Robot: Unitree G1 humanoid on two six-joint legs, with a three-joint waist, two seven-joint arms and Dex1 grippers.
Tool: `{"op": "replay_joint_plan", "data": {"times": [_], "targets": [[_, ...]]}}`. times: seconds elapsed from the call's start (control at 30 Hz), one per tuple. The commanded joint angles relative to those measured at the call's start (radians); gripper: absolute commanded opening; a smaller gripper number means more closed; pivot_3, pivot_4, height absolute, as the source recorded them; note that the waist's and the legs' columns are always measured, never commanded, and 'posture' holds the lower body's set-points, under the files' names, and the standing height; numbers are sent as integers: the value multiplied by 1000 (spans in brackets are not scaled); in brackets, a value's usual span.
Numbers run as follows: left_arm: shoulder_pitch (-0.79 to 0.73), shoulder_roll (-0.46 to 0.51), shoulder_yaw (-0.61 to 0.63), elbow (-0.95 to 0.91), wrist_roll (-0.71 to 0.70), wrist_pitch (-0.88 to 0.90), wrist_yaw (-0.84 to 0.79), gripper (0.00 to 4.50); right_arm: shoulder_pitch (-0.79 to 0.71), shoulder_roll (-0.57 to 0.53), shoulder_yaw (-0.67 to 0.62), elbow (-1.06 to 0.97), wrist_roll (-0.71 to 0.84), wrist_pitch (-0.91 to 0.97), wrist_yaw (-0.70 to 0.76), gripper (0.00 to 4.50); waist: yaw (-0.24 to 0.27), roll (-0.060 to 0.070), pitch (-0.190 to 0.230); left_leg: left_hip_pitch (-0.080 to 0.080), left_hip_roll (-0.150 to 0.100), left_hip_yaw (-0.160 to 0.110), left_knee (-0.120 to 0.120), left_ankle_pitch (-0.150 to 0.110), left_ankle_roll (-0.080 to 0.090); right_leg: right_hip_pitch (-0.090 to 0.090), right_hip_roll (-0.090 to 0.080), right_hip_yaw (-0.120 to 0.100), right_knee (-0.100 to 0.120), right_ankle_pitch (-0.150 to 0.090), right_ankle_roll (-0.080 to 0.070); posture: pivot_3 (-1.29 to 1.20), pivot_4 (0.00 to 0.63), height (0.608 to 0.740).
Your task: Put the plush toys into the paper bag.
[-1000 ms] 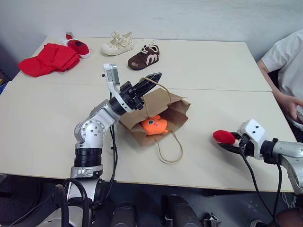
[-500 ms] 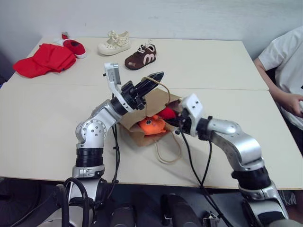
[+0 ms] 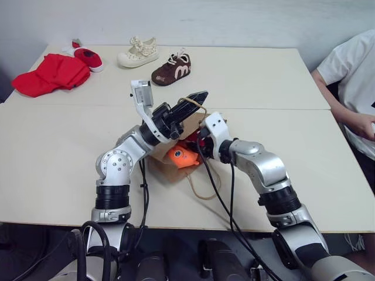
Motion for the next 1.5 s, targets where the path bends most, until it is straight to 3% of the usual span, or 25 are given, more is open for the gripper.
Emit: {"op": "replay_joint_plan", "data": {"times": [0.03, 0.07, 0.13, 0.27, 0.4, 0.5, 0.6, 0.8, 0.9, 1.03, 1.27, 1.5], "targets": [[2, 14, 28, -32, -15, -26, -2, 0, 29, -66, -111, -162, 158, 129, 100, 4161, 2, 0, 0, -2, 0, 0, 0, 0, 0, -2, 0, 0, 0, 0, 0, 0, 150, 740], [3, 15, 32, -31, -14, -29, -1, 0, 36, -75, -145, -190, 208, 166, 121, 4486, 2, 0, 0, -2, 0, 0, 0, 0, 1, -2, 0, -1, 0, 0, 0, 0, 150, 740], [8, 16, 38, -32, -11, -38, 2, 0, 49, -86, -239, -236, 326, 240, 149, 4486, 2, 0, 0, -2, 0, -1, 0, 0, 1, -2, 0, -1, 0, 0, 0, 0, 150, 740], [17, 16, 43, -34, -10, -49, 6, 0, 150, -246, -418, -297, 495, 411, 226, 4486, 6, 0, 0, -2, 0, -1, -1, 0, 1, -2, 0, -1, -1, 0, 0, 0, 150, 740], [20, 16, 44, -39, -16, -52, 11, 0, 230, -327, -570, -271, 619, 734, 138, 4486, 5, 0, 0, -3, -1, -1, 0, 0, 2, -1, -1, -1, -2, 0, 1, 0, 150, 740], [20, 13, 46, -42, -22, -50, 14, 0, 286, -336, -625, -215, 794, 781, 11, 4486, 1, 0, 0, -3, -1, -1, 0, 0, 2, -1, 0, -1, -1, 0, 1, 0, 150, 740], [28, 9, 55, -37, -27, -52, 22, 0, 360, -281, -654, -200, 972, 781, -178, 4486, 0, 0, 0, -2, 0, -1, -1, 1, 1, -1, 1, 0, 0, 0, 1, 0, 150, 740], [30, 12, 38, -42, -16, -48, 15, 0, 382, -31, -584, -168, 1228, 744, -606, 4486, -2, -1, -1, -2, 0, 0, -1, 1, 0, -2, 2, 2, 0, 0, 1, 0, 150, 740], [24, 17, 39, -37, -11, -57, 15, 0, 399, -24, -461, -168, 1452, 599, -809, 3926, -2, -1, -1, -2, 0, 0, -1, 1, 0, -2, 2, 2, 0, 0, 1, 0, 150, 740], [20, 16, 45, -38, -14, -62, 25, 0, 409, -99, -330, -175, 1687, 395, -997, 2519, 1, -1, -1, -3, -1, 0, -1, 1, 1, -2, 1, 2, -1, 1, 1, 0, 150, 740], [28, 29, 31, -46, -2, -68, 17, 0, 366, -231, -327, -262, 1719, 248, -921, 56, 3, -1, -1, -5, -2, -1, -1, 1, 3, -2, 1, 2, -4, 2, 4, 0, 150, 740], [3, 59, 37, -60, 7, -87, 13, 0, 223, -329, -468, -308, 1721, 161, -677, 22, 2, -1, 0, -5, -1, -1, -1, 1, 3, -2, 1, 3, -4, 2, 4, 0, 150, 740]]}}
